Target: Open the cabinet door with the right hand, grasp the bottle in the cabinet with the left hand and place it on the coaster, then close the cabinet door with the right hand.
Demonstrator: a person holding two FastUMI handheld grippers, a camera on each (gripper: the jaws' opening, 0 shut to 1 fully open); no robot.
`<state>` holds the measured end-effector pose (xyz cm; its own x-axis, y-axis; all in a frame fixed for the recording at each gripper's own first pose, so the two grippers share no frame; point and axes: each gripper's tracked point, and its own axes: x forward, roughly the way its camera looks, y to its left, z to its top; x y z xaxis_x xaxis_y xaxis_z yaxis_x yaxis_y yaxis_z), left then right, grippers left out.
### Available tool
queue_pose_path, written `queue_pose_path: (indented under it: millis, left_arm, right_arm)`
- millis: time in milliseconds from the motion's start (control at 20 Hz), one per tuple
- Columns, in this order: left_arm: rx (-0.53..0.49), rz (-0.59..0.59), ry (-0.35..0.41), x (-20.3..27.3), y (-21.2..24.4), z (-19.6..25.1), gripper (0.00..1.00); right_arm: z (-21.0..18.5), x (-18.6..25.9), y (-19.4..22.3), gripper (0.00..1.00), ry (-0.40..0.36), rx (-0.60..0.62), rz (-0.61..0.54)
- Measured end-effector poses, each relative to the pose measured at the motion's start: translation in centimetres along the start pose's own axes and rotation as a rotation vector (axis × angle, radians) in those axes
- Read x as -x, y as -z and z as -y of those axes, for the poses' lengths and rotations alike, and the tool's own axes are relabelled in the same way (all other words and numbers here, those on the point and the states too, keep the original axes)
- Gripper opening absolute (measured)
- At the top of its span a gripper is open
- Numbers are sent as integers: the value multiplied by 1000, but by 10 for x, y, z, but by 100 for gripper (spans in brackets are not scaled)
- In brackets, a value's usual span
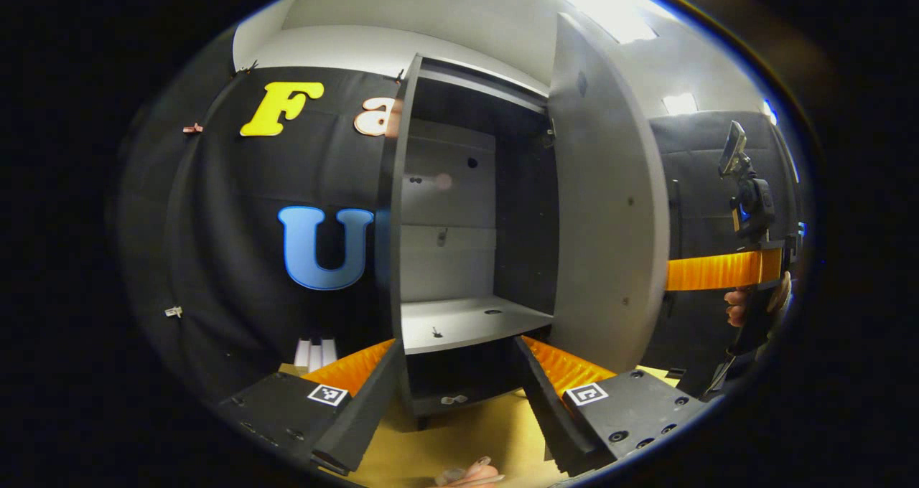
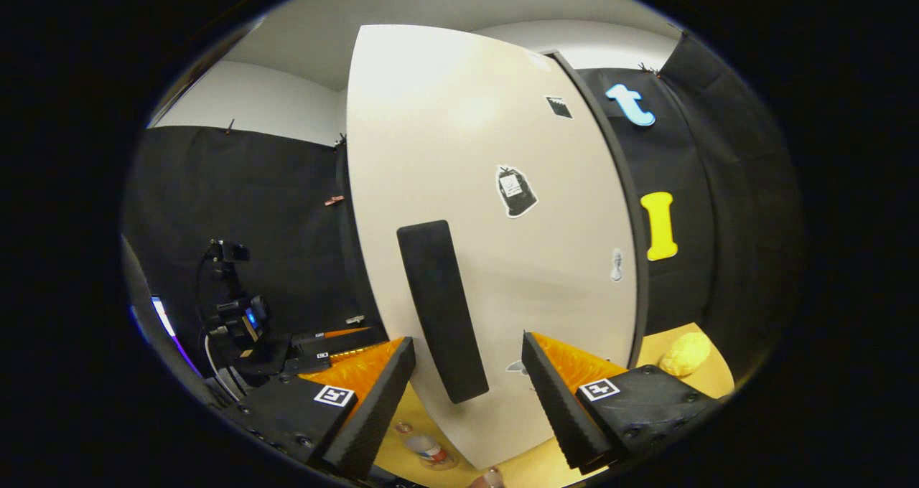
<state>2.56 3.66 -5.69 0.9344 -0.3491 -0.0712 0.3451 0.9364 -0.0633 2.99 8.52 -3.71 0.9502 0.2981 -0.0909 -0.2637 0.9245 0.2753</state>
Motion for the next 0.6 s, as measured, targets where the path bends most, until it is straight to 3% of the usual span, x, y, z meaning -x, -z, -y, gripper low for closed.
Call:
queue_pose_path:
  millis: [200,500,600]
  left_arm:
    - [8,-4,-57,10,-3,-9,95]
    - [34,28,-127,20,-15,-3,95]
    - [17,48,-125,24,-23,10,95]
  right_arm:
    - [20,1,-13,98,-9,66,19]
    - [121,12,-17,98,279,117,19]
    - [139,22,-20,97,350,95,35]
